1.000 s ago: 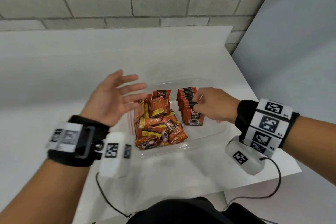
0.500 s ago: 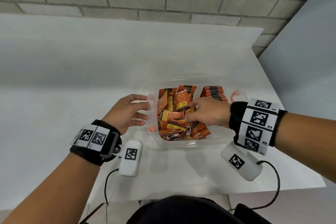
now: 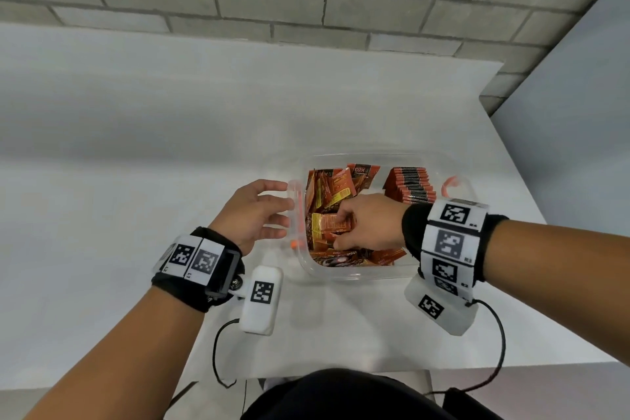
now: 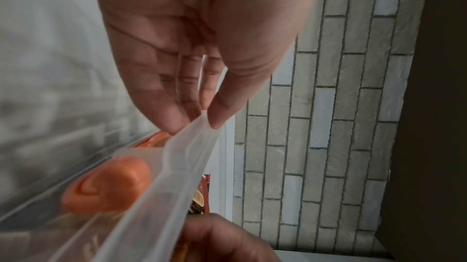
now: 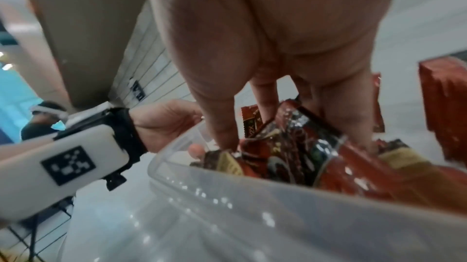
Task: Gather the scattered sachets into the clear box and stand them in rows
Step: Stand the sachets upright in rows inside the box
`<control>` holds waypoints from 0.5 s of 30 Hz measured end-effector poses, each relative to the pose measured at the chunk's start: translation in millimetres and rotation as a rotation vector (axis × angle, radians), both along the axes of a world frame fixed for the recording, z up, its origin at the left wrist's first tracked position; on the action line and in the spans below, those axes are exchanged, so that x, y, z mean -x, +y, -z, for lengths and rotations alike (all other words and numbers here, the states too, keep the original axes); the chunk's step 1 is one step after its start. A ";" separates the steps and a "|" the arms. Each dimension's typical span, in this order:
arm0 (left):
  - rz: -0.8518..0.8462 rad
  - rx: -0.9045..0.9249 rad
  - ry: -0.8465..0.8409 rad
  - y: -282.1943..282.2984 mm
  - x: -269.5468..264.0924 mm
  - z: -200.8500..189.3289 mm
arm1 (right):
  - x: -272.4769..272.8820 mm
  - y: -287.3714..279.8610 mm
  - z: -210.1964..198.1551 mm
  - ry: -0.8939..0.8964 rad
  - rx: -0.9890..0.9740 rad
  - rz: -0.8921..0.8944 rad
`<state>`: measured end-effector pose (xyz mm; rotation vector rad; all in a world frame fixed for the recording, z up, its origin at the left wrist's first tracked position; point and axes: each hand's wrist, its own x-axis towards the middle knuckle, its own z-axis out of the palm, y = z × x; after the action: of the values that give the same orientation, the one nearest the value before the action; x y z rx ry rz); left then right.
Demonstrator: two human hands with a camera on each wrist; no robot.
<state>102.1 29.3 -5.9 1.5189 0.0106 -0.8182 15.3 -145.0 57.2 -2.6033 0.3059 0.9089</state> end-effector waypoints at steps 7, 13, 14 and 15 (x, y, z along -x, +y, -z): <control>-0.013 0.014 0.003 -0.7 0.6 1.0 | 2.5 4.4 -1.9 -0.040 0.001 -0.068; -0.026 0.027 0.016 -1.5 1.2 -0.2 | 5.3 9.5 8.5 -0.124 0.013 -0.235; -0.028 0.027 0.016 -1.2 1.3 -0.2 | 5.1 9.6 8.7 -0.102 0.006 -0.248; -0.031 0.028 0.017 -0.8 1.2 0.0 | 5.1 9.3 9.0 -0.074 -0.003 -0.260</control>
<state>100.9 28.5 -5.9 1.4823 0.0348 -0.8036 10.2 -135.7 48.2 -2.7084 -0.0559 0.8910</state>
